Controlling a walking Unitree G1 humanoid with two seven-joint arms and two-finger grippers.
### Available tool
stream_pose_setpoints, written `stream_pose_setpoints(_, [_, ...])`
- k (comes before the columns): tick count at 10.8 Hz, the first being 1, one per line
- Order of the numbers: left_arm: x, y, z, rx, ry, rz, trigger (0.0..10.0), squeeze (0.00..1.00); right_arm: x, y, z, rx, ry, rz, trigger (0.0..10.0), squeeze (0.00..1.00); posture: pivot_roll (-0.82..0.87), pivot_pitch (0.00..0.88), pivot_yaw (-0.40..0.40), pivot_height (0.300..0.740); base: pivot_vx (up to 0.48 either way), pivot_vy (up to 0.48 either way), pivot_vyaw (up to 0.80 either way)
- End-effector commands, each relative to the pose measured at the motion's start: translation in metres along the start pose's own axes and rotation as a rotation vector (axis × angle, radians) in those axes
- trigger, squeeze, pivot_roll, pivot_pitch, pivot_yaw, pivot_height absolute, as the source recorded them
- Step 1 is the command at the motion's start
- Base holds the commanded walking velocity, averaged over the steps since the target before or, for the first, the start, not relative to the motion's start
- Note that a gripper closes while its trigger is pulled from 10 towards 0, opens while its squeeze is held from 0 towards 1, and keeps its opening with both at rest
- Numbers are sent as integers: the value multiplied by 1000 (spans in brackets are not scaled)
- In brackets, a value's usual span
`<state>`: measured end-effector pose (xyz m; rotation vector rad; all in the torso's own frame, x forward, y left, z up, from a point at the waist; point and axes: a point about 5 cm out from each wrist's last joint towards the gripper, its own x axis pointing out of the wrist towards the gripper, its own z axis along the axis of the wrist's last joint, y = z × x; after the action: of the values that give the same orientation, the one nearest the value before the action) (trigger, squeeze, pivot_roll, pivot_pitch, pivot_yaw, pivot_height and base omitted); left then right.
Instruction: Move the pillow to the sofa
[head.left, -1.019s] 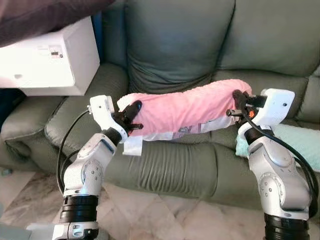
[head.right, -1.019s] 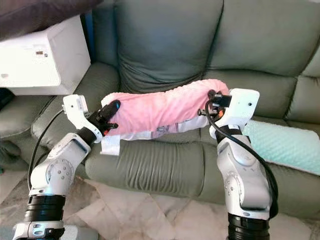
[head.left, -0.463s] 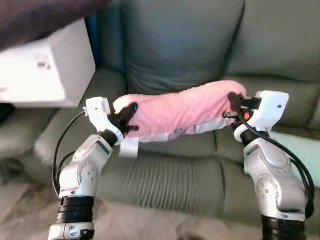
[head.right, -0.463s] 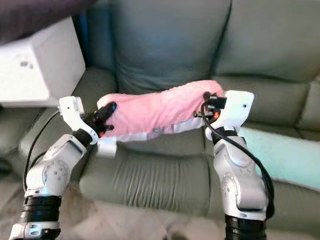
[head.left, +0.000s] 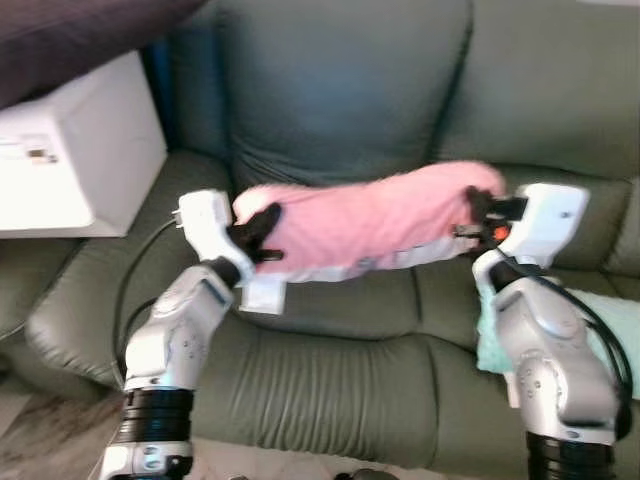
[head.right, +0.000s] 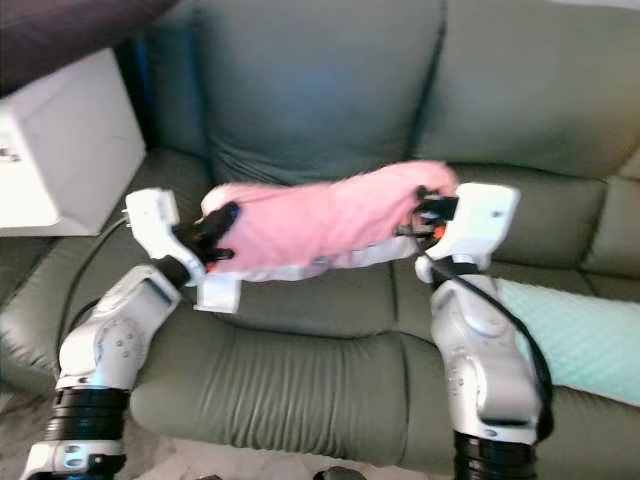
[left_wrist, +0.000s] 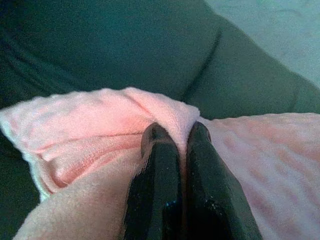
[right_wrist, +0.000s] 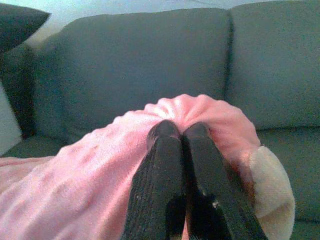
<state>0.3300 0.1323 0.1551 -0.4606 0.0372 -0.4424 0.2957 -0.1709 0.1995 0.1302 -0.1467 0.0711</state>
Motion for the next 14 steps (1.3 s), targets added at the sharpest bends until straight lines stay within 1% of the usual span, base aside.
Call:
stream_pose_setpoints(1, [0, 3, -1, 49, 0, -2, 0, 0, -2, -1, 5, -6, -24, -4, 0, 0, -207, 109, -18, 740, 0, 0, 0])
stream_pose_setpoints(2, [-3, 14, -4, 110, -1, 30, 0, 0, -2, -1, 3, -6, -18, -4, 0, 0, -206, 110, -17, 740, 0, 0, 0])
stream_pose_setpoints(4, [-5, 32, -3, 140, -12, 118, 0, 0, -4, -3, -2, -6, -5, -13, 0, 0, -207, 112, -17, 740, 0, 0, 0])
stream_pose_setpoints(5, [-4, 33, -3, 145, -9, 124, 0, 0, -4, -3, -2, -6, -5, -14, 0, 0, -207, 113, -16, 740, 0, 0, 0])
stream_pose_setpoints(7, [-2, 29, -4, 152, -10, 68, 0, 0, -4, -3, -1, -4, -7, -16, 0, 0, -206, 113, -14, 740, 0, 0, 0])
stream_pose_setpoints(8, [-2, 28, -5, 153, -7, 61, 0, 0, -4, -3, -2, -3, -7, -15, 0, 0, -207, 113, -14, 740, 0, 0, 0])
stream_pose_setpoints(9, [-1, 26, -8, 134, -6, 46, 0, 0, -4, -3, -2, -3, -6, -13, 0, 0, -208, 113, -16, 740, 0, 0, 0])
stream_pose_setpoints(10, [-1, 26, -10, 132, -3, 45, 0, 0, -4, -3, -2, -3, -4, -13, 0, 0, -208, 113, -15, 740, 0, 0, 0])
stream_pose_setpoints(12, [2, 26, -23, 121, 23, 35, 0, 0, -3, -1, -9, 1, 8, -10, 0, 0, -205, 114, -16, 740, 0, 0, 0])
stream_pose_setpoints(13, [5, 31, -28, 143, 29, 59, 0, 0, -3, 2, -14, 6, 12, -4, 0, 0, -207, 115, -13, 740, 0, 0, 0])
stream_pose_setpoints(14, [6, 37, -32, 171, 43, 97, 0, 0, -4, 0, -25, 14, 39, -18, 0, 0, -206, 124, -10, 740, 0, 0, 0])
